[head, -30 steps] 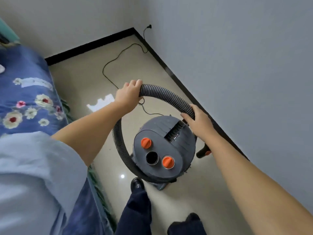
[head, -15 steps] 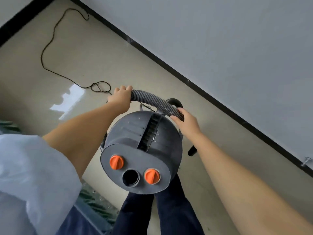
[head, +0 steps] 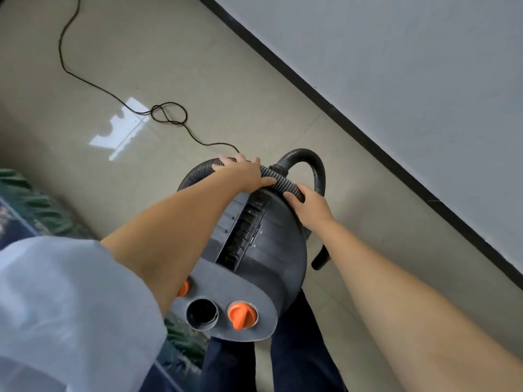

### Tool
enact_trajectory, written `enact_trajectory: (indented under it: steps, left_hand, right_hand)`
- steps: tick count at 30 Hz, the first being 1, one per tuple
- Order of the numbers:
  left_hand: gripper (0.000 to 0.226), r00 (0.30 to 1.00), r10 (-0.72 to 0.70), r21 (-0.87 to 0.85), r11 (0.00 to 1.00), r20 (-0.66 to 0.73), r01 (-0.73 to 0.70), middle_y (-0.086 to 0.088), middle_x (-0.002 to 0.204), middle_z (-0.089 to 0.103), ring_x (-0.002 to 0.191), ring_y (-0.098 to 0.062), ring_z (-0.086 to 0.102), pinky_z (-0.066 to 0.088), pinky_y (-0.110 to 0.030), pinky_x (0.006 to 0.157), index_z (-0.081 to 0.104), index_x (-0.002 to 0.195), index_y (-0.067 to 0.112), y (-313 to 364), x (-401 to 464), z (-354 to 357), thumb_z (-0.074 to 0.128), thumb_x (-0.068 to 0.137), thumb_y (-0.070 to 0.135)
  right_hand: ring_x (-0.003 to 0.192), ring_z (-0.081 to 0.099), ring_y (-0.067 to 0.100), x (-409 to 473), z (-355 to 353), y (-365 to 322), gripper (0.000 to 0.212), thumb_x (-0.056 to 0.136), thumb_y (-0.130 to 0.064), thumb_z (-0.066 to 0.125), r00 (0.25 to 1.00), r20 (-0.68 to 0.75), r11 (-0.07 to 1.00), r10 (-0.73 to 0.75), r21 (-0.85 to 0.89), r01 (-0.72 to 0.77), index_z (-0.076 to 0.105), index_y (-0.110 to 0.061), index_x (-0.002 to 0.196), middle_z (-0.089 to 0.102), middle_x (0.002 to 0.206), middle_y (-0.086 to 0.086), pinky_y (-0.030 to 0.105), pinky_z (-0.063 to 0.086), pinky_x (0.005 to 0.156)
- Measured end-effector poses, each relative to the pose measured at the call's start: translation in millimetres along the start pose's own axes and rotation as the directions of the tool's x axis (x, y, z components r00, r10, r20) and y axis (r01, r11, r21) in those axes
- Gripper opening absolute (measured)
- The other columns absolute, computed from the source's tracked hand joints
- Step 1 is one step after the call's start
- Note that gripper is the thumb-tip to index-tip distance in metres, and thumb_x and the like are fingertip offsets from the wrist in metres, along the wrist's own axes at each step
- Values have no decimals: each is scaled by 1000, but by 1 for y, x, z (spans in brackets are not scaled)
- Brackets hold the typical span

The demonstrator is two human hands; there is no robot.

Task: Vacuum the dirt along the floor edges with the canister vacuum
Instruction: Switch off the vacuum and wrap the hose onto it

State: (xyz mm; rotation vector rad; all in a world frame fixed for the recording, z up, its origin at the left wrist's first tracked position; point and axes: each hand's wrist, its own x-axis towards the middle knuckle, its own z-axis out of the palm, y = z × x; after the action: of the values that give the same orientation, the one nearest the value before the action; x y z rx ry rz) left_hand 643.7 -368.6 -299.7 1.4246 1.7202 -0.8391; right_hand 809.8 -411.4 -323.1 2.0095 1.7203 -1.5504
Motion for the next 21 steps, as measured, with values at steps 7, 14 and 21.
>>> enact_trajectory:
  steps: [7,14,21]
  left_hand:
    - [79,989,-135,-92,986,53,140,-21,156,-5,138,-54,-10,10,-66,110,11,151,17,21,16,1,37,91,62]
    - [68,994,-87,-255,964,-60,69,-14,155,11,142,-45,-8,13,-61,111,31,144,19,9,10,9,48,89,56]
    - [43,915,-75,-601,774,-397,-197,-11,139,41,127,-28,40,38,-37,100,43,136,13,-44,-67,6,47,95,26]
  right_hand:
    - [95,58,30,25,9,10,30,93,-49,47,998,51,1000,28,-14,-27,56,-21,99,65,96,5,52,44,91]
    - [120,52,30,19,-12,-7,38,98,-40,45,987,153,998,56,-40,-51,53,-15,126,59,122,10,35,39,95]
    - [123,49,25,-23,-55,-72,47,100,-33,41,998,-64,999,-2,36,5,38,-14,143,53,136,8,30,36,99]
